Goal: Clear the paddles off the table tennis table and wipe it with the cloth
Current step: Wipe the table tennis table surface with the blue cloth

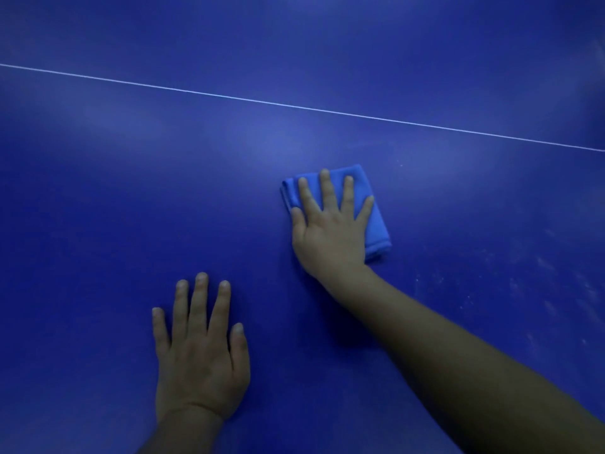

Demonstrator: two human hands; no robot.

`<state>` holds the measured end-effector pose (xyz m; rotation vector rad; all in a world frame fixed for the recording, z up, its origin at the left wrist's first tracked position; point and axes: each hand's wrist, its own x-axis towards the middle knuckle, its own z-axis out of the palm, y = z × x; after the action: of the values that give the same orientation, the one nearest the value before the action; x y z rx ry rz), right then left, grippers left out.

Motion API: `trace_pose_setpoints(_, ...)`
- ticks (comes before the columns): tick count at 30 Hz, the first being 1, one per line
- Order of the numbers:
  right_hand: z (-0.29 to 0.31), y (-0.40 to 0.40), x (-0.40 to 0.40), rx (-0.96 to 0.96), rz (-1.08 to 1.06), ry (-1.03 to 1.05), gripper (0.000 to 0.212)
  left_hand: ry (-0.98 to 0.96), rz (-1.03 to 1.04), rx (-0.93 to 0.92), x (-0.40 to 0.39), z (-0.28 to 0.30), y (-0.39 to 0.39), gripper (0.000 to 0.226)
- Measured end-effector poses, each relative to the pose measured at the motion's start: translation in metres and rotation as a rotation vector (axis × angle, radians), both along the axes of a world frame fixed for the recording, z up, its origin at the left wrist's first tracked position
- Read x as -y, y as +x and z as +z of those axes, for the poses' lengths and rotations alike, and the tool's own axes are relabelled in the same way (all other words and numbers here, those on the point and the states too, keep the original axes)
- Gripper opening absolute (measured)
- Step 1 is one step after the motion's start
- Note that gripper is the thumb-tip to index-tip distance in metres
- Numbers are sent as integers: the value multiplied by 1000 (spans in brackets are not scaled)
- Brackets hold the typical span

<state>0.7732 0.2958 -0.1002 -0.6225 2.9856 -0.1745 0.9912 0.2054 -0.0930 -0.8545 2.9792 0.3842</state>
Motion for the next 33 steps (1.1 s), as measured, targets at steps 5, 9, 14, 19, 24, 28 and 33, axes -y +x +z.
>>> trace_pose_setpoints(5,4,-38,91,43,130,-78,54,-25,-4,-20,2,-2,0,65)
trace_pose_setpoints(9,3,-101,76,28,164,0,54,-22,-7,-10,2,-3,0,65)
trace_pose_setpoints(14,12,-207,-88,63,-499,38,56,11,-9,9,2,0,1,64)
trace_pose_setpoints(19,18,-188,-80,73,-586,7,57,43,4,29,1,4,0,65)
trace_pose_setpoints(24,4,-106,11,75,327,51,59,44,12,34,1,5,0,66)
trace_pose_setpoints(28,11,-169,-80,-67,109,132,55,35,13,31,2,3,0,66)
trace_pose_setpoints(33,23,-209,-183,75,-877,-7,58,51,18,53,1,6,-1,67)
